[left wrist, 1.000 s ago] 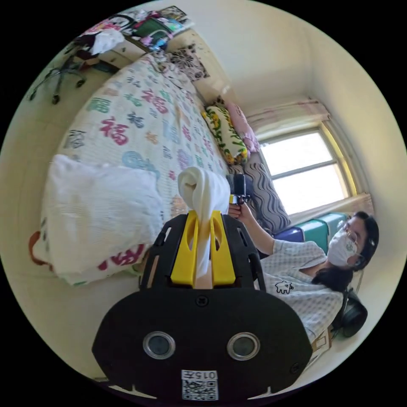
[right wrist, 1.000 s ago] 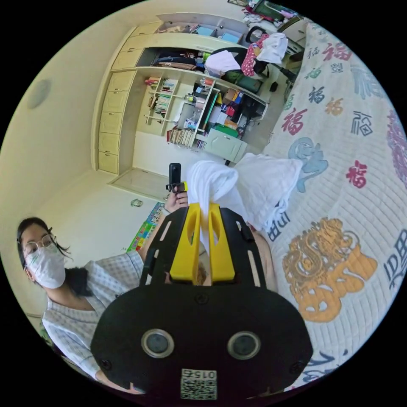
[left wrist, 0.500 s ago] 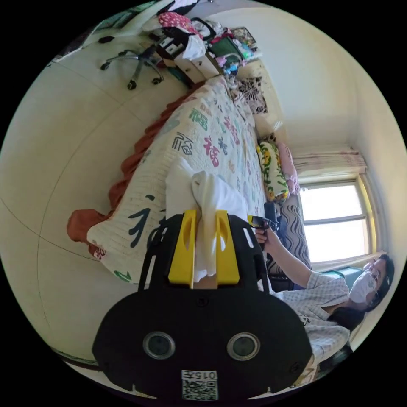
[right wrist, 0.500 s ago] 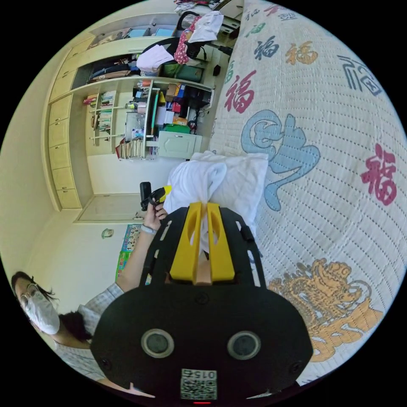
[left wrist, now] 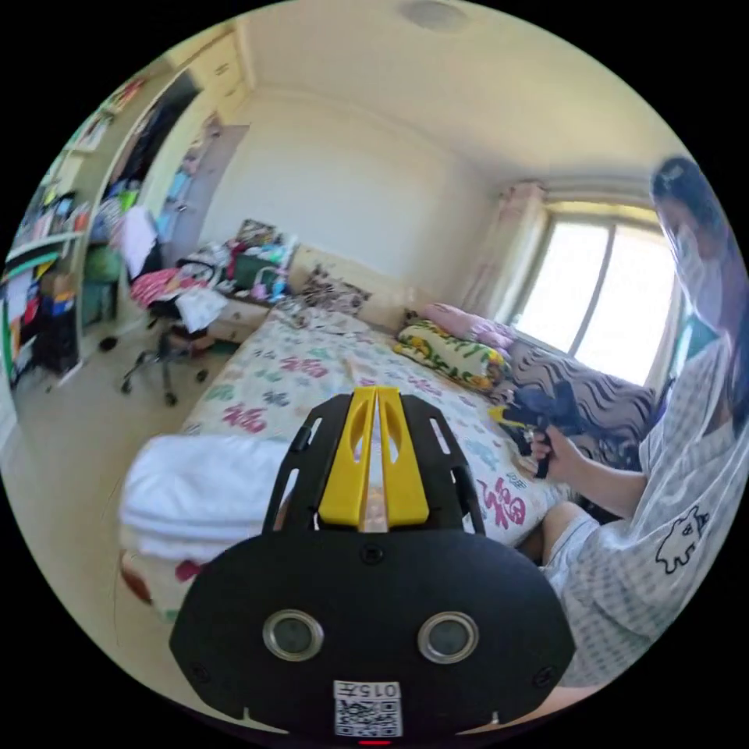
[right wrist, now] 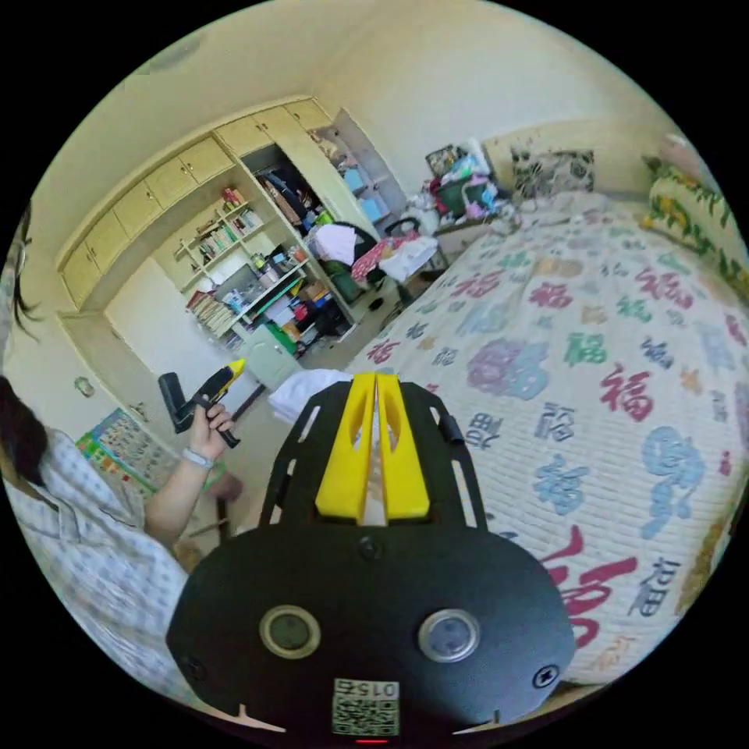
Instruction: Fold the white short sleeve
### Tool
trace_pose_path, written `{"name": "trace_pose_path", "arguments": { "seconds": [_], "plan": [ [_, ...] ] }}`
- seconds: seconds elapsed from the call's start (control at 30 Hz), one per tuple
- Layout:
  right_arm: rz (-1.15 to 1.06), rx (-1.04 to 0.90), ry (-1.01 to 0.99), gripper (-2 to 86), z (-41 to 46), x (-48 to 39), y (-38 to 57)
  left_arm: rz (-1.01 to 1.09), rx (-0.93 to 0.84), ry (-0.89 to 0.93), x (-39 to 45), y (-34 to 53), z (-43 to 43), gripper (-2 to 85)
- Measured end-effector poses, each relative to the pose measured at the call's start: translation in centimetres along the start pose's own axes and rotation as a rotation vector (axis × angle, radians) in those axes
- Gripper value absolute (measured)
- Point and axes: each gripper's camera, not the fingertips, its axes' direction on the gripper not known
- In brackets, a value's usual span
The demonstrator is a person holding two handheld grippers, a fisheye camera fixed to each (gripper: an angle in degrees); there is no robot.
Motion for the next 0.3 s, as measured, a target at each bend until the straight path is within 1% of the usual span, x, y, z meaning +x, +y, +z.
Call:
{"name": "trace_pose_path", "arguments": {
  "seconds": [0.07, 0.1, 0.17, 0.2, 0.23, 0.27, 0.3],
  "plan": [
    [-0.091, 0.164, 0.266, -0.5, -7.1, -3.9, 1.3, 0.159, 0.025, 0.112, 10.7, 3.8, 4.5, -0.6],
    [-0.114, 0.204, 0.328, -0.5, -8.8, -4.8, 1.7, 0.199, 0.031, 0.147, 13.5, 4.7, 5.6, -0.6],
    [-0.163, 0.314, 0.522, -0.5, -14.5, -7.6, 3.4, 0.317, 0.065, 0.262, 24.2, 8.4, 9.4, -0.8],
    [-0.167, 0.335, 0.565, -0.5, -15.8, -8.2, 3.9, 0.335, 0.081, 0.272, 26.8, 9.4, 10.1, -0.8],
    [-0.167, 0.381, 0.651, -0.5, -18.3, -9.0, 5.0, 0.377, 0.130, 0.278, 32.1, 11.7, 11.4, -0.8],
    [-0.160, 0.426, 0.735, -0.5, -20.6, -9.7, 6.2, 0.465, 0.177, 0.259, 37.7, 14.2, 12.5, -0.8],
    [-0.160, 0.446, 0.774, -0.5, -21.7, -10.0, 6.7, 0.508, 0.205, 0.232, 40.4, 15.6, 13.0, -0.8]
  ]
}}
